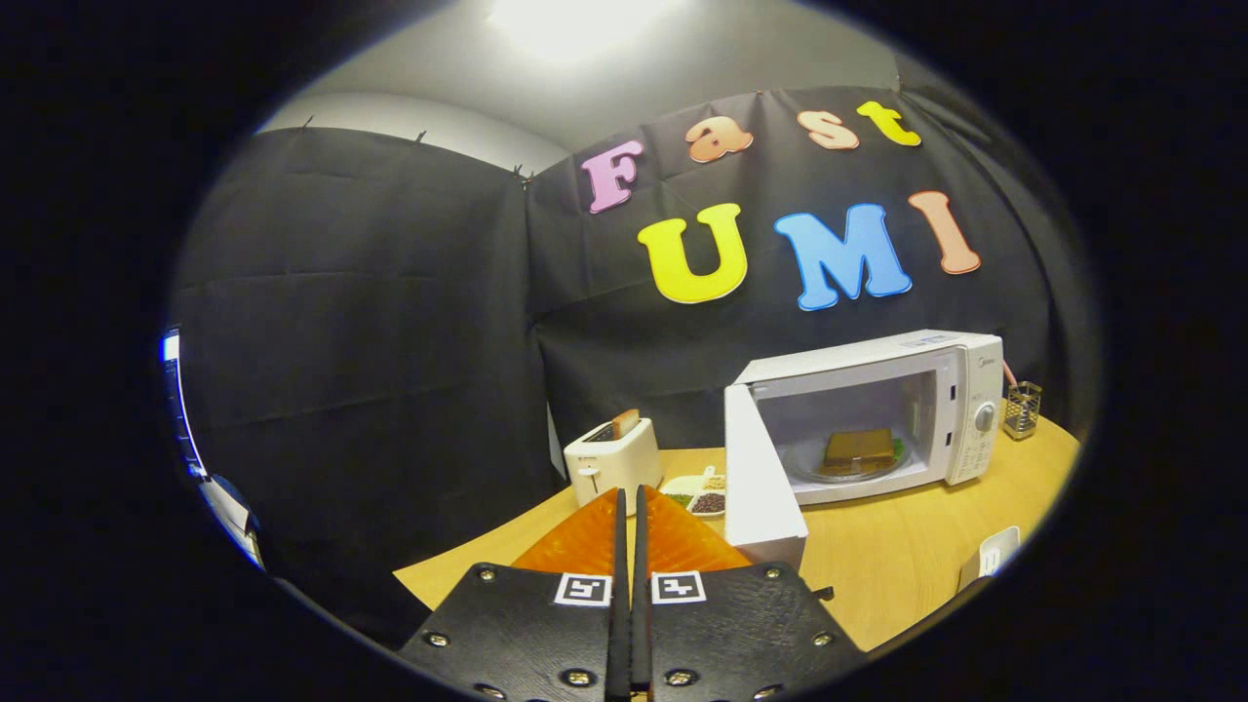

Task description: Open the microwave, put the food inside, and close the microwave door.

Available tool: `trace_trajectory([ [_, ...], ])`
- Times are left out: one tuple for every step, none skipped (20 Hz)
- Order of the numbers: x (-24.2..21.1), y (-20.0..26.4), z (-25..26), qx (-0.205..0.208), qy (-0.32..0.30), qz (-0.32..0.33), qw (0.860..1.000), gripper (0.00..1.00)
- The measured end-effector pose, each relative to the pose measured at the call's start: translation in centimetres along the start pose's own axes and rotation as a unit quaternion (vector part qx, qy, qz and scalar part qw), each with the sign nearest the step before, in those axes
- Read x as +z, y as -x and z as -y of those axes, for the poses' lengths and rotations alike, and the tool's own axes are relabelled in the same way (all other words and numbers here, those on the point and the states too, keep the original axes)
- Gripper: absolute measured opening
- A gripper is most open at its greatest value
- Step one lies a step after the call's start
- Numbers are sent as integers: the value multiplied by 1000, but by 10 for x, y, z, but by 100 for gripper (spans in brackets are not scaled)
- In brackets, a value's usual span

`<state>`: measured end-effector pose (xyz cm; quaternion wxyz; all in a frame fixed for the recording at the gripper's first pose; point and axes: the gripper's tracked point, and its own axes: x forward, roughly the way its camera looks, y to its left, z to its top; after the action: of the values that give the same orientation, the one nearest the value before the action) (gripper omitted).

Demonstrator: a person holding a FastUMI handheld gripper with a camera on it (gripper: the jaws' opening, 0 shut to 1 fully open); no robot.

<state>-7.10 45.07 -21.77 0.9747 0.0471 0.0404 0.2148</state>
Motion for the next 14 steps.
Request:
trace_trajectory([
  [4,2,8,-6,-3,4,1000,1],
  [5,3,18,-13,-5,8,1000,1],
  [7,4,28,-21,-6,11,1000,1],
  [6,6,38,-32,-4,13,999,1],
  [6,8,48,-42,-5,13,999,1],
  [7,10,57,-50,-9,16,999,1],
  [9,12,65,-58,-13,19,998,1],
  [11,14,75,-68,-15,24,997,1],
  [13,15,85,-79,-16,28,996,1],
  [14,17,96,-91,-17,31,995,1],
  [15,18,107,-102,-17,32,994,1],
  [14,19,117,-113,-17,31,993,1],
  [12,18,126,-123,-17,28,992,1],
  [11,18,136,-131,-14,27,991,1],
])
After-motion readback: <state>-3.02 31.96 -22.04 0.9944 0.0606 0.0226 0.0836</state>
